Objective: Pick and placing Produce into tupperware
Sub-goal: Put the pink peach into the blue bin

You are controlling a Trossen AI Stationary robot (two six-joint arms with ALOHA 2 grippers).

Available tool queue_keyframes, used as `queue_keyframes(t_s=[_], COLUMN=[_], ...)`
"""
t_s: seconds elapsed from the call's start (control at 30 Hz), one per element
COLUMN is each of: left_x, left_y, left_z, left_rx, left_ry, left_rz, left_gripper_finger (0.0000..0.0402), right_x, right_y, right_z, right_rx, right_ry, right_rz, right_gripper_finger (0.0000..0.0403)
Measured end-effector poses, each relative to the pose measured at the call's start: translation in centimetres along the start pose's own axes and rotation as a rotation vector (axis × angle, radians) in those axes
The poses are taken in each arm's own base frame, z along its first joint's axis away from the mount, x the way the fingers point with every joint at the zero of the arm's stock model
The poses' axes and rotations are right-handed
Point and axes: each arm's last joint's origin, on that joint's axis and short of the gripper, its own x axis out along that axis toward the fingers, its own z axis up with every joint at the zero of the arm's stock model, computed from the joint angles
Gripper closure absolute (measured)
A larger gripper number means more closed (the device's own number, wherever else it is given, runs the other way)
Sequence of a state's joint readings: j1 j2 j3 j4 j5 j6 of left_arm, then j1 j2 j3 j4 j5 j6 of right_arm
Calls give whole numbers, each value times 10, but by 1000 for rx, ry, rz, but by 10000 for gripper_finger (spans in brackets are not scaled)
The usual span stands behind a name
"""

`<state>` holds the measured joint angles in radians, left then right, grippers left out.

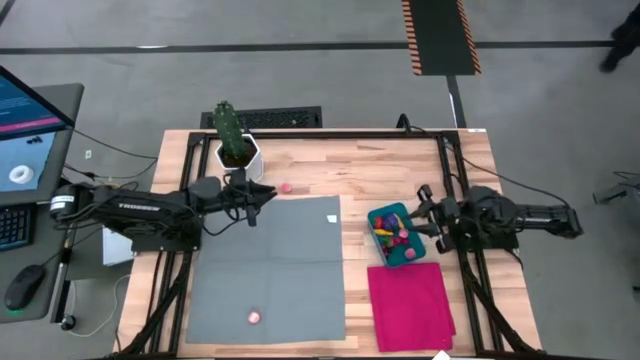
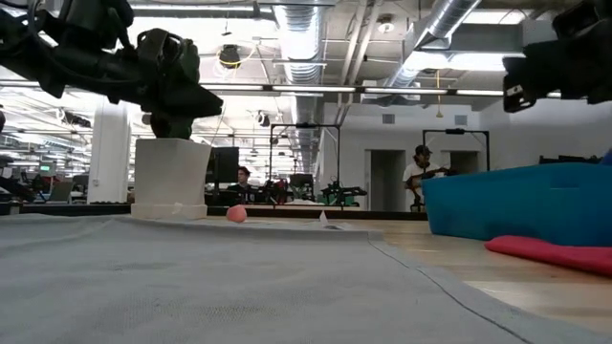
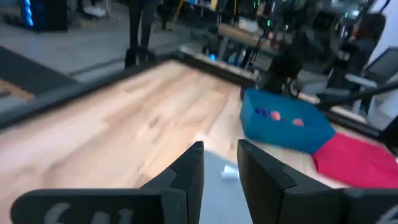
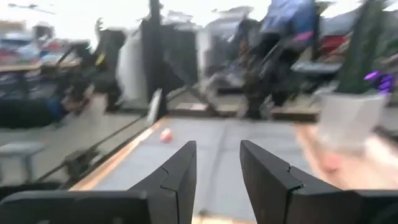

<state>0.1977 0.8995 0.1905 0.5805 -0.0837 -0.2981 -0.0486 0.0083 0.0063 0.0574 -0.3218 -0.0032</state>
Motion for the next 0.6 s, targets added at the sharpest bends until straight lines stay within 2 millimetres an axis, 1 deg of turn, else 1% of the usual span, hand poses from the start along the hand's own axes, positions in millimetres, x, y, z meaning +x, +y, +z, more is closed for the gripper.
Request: queue_keyframes(t_s=[0.13,0.23,0.47,0.53,0.6], left_x=[9,24,72,85,95], left_y=[5,8,7,9,11], left_z=[-6,-7,8,12,11], left_rx=[-54,-69,-72,-113,-108], left_ry=[95,182,321,392,479], left_rz=[58,106,181,232,285], left_gripper_finger=[315,315,315,314,310], right_x=[0,1,1,1,1], right_y=[-2,-3,-3,-3,-3], right_z=[-1,-3,-4,-4,-4], right_rx=[-2,24,49,48,48], right_ry=[8,31,42,40,41], right_rz=[-93,-134,-128,-127,-127], right_gripper_finger=[259,260,257,258,260])
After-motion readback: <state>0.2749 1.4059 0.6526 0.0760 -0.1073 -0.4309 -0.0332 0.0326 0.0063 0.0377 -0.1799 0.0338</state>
